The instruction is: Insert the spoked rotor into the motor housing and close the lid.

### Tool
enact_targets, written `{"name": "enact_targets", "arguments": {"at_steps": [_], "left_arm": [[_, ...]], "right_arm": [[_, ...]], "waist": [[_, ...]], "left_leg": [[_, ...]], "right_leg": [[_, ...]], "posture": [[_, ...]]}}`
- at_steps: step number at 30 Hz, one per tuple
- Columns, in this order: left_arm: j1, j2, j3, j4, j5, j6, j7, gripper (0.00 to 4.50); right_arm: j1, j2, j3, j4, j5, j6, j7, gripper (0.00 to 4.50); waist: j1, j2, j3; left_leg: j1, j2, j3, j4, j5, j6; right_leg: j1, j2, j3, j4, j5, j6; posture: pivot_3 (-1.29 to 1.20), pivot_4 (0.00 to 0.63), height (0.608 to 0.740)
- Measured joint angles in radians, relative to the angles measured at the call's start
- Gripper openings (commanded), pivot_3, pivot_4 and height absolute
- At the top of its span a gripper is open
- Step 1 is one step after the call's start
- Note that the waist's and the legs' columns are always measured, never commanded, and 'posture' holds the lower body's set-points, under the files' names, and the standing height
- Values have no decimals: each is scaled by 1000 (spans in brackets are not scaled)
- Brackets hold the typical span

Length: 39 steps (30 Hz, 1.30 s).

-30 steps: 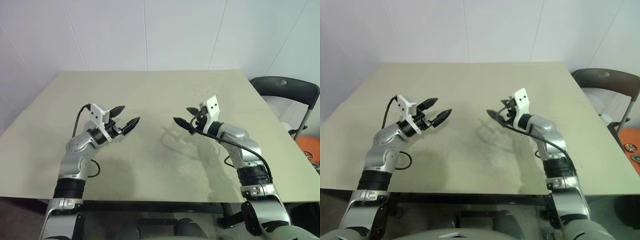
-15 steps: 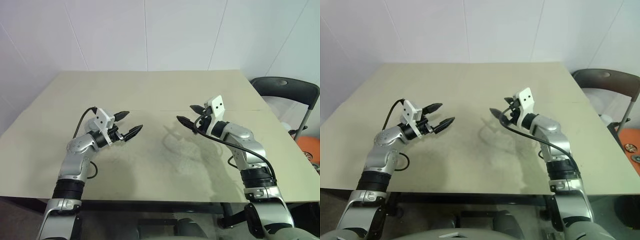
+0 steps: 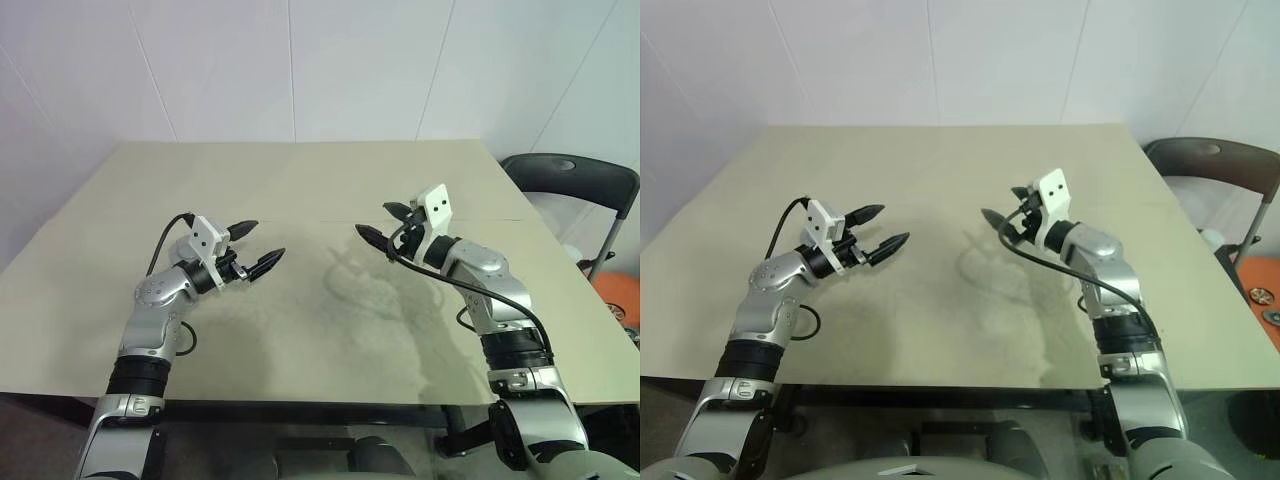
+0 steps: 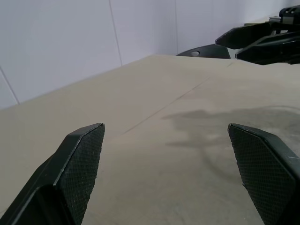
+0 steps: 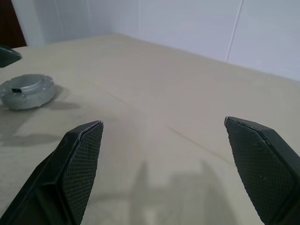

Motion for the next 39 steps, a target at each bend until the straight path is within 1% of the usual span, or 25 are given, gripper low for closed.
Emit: {"name": "enact_targets", "arguments": {"at_steps": [5,39], "left_arm": [[0,-4,0,0,4,-2,8,4494],[1,-2,-1,-1,13,-7,-2,4494]], "right_arm": [[-26,0,-1,30,-2,-20,-4,4353],[-26,-3,-2,38,-19,-31,5,4353]], "waist": [[0,0,0],[0,0,0]], "left_leg": [[0,0,0,0,0,0],[0,0,0,0,0,0]], "right_leg": [[0,0,0,0,0,0],[0,0,0,1,0,0]], "posture": [[0,0,740],[0,0,740]]}}
